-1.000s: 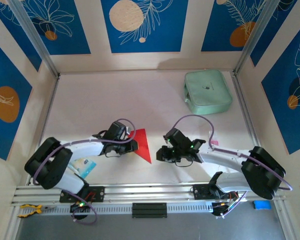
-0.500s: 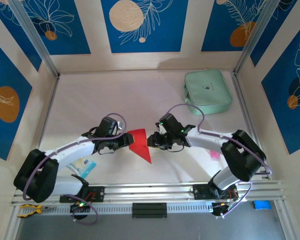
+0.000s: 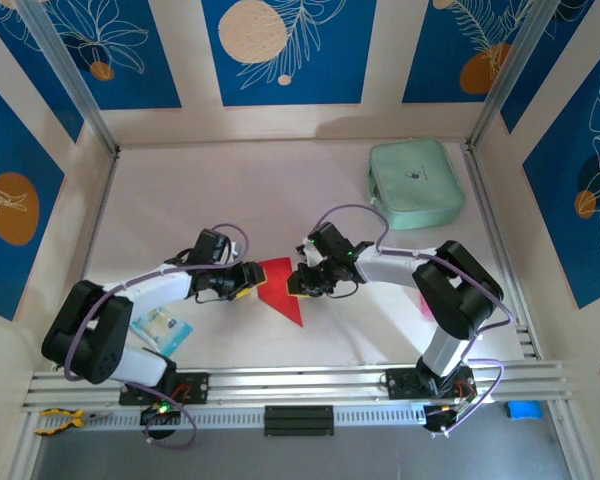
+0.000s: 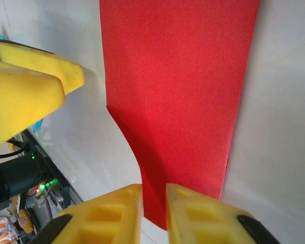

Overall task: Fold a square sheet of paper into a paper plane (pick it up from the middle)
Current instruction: Fourth fold the wing at the center of the table.

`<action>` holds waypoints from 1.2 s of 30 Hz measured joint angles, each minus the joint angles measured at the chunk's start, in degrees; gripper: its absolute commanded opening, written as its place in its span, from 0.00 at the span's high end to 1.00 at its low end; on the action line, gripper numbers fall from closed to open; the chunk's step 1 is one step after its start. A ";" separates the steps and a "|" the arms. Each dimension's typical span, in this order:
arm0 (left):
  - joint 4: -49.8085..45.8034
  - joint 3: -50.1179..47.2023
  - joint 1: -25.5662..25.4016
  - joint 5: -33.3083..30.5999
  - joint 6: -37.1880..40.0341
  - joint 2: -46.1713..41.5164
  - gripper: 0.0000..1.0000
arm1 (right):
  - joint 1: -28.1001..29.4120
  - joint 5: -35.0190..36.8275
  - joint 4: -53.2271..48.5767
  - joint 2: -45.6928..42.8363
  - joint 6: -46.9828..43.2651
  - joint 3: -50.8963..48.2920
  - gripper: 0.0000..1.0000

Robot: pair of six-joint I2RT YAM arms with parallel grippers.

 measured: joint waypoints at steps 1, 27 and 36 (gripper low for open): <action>-0.02 0.35 0.24 0.26 0.02 0.15 0.42 | -0.22 -0.15 -0.13 0.04 -0.42 0.00 0.85; 1.01 5.14 1.77 6.14 0.28 7.19 0.51 | -4.59 -5.97 4.96 -2.60 -3.69 -4.26 0.92; 5.44 6.69 1.77 9.35 -0.72 11.23 0.81 | -4.81 -6.43 5.53 -2.60 -3.72 -4.57 0.90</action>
